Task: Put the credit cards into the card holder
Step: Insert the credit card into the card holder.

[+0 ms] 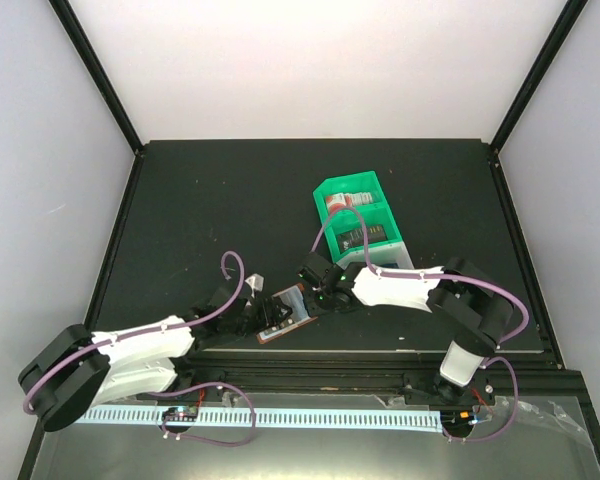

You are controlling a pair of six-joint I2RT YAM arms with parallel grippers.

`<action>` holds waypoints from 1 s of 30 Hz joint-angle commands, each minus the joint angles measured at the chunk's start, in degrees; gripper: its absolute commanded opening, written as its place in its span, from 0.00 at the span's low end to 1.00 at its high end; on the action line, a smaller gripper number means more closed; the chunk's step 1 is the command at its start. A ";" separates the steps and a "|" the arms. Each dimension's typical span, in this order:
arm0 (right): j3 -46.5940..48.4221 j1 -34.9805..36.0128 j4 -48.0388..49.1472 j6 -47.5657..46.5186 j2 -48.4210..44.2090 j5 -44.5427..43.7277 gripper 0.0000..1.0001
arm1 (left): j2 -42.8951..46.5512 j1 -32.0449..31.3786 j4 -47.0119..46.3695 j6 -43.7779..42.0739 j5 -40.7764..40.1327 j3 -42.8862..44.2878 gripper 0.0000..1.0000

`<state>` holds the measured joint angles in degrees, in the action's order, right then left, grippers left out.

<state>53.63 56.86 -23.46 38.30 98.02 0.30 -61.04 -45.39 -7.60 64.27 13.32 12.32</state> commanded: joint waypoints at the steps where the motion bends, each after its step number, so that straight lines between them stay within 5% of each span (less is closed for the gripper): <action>1: -0.97 0.26 -0.12 -0.12 -1.60 -0.10 0.38 | 1.06 -0.08 8.99 -1.53 -1.46 0.77 0.63; 8: -1.72 0.26 0.99 -0.03 -1.47 1.39 0.36 | 1.63 -0.05 9.69 -1.25 -1.90 0.86 0.42; 21: -2.21 0.27 2.08 -0.07 -0.90 3.07 0.35 | -6.87 -0.06 -0.93 -4.62 4.03 3.40 0.40; 30: -2.26 0.26 2.46 0.16 -1.31 3.44 0.35 | -11.33 -0.05 -0.14 -11.46 3.20 9.01 0.43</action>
<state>52.36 56.86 -21.45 38.28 97.43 3.18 -69.89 -45.39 -7.29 56.86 16.32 18.13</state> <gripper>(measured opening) 0.350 0.434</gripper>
